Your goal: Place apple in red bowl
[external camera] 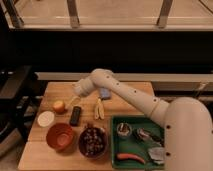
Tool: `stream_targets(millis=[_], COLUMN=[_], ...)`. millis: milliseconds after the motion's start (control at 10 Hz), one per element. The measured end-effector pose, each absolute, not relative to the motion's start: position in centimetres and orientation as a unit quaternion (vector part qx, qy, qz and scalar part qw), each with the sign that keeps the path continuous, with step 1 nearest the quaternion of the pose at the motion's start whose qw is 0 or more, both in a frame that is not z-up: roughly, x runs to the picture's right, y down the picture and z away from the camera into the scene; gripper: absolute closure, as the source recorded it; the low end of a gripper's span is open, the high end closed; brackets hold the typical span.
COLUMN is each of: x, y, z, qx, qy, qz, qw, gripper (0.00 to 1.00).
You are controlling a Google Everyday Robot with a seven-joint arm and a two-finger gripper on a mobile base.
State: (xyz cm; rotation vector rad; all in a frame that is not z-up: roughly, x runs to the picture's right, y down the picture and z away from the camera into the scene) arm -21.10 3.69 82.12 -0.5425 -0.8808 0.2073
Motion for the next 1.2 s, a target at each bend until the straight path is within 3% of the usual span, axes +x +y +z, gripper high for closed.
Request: stream_targets(millis=[400,1200], x=[-26.0,-27.7], y=[4.9,9.2], z=[84.3,89.5], qx=[-0.274,-0.315], qy=[-0.437,-0.388], qz=[0.033,-0.038], qw=[0.856,0.865], gripper=[0.20,0.20])
